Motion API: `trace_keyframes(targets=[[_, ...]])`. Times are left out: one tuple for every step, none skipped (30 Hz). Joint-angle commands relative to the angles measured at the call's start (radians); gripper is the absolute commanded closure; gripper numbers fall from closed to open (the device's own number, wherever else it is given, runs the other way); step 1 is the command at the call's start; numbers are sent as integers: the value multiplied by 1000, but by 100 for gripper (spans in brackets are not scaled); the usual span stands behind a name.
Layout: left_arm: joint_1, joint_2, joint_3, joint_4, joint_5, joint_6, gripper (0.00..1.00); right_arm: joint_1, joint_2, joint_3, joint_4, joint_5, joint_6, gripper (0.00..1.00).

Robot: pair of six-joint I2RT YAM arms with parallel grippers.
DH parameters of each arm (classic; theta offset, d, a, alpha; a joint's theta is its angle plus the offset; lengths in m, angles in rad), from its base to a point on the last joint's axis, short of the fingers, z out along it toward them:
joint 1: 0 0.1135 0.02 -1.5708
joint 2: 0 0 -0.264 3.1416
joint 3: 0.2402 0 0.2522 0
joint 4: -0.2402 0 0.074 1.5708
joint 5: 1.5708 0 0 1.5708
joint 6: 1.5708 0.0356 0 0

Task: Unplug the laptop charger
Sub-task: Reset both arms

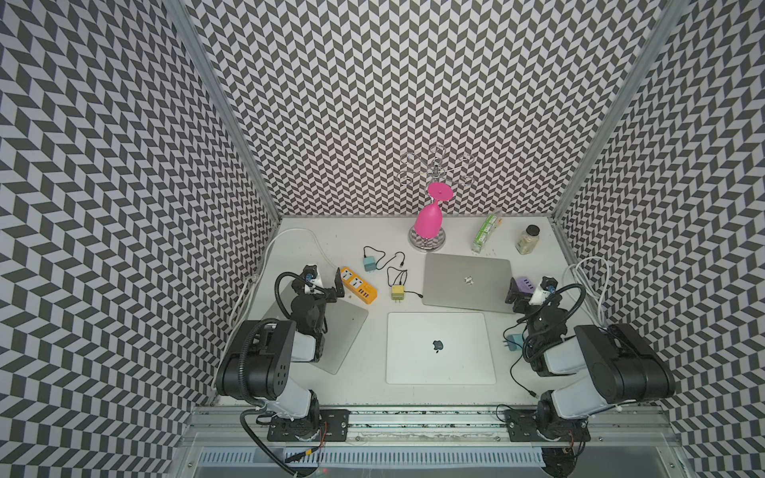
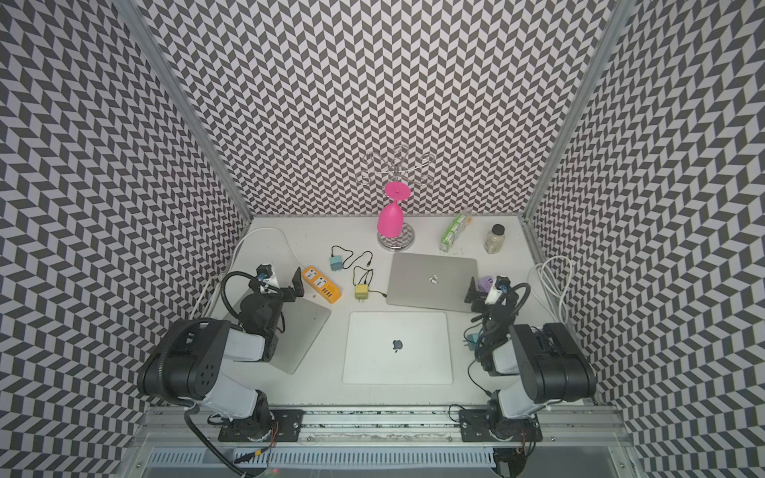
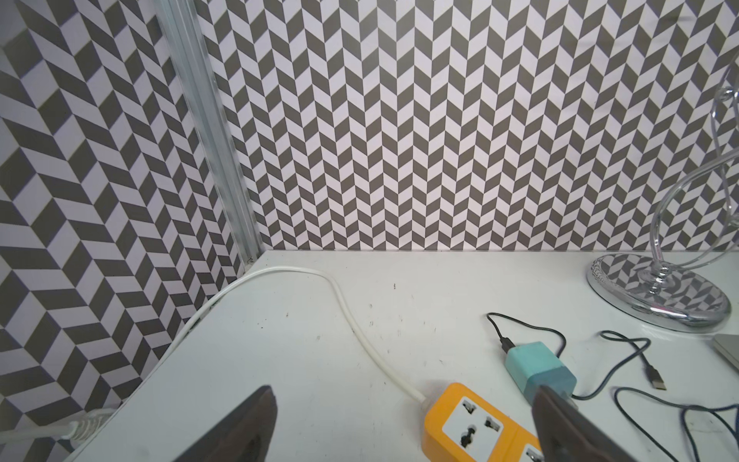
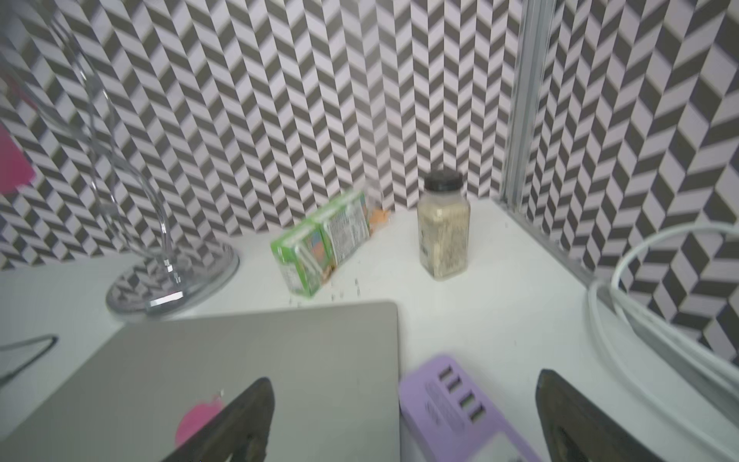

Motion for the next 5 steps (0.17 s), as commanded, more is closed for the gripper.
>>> trace_keyframes(targets=[[8, 4, 9, -30, 19, 10, 0, 7, -12, 25, 1, -19, -22, 1], [9, 7, 8, -26, 21, 11, 0, 8, -36, 40, -70, -15, -15, 1], [9, 7, 9, -26, 22, 11, 0, 7, -38, 49, -99, -14, -16, 1], [9, 4, 8, -28, 21, 9, 0, 6, -15, 51, -60, -7, -15, 1], [9, 0, 6, -27, 21, 9, 0, 7, 7, 49, -21, -2, -16, 1]])
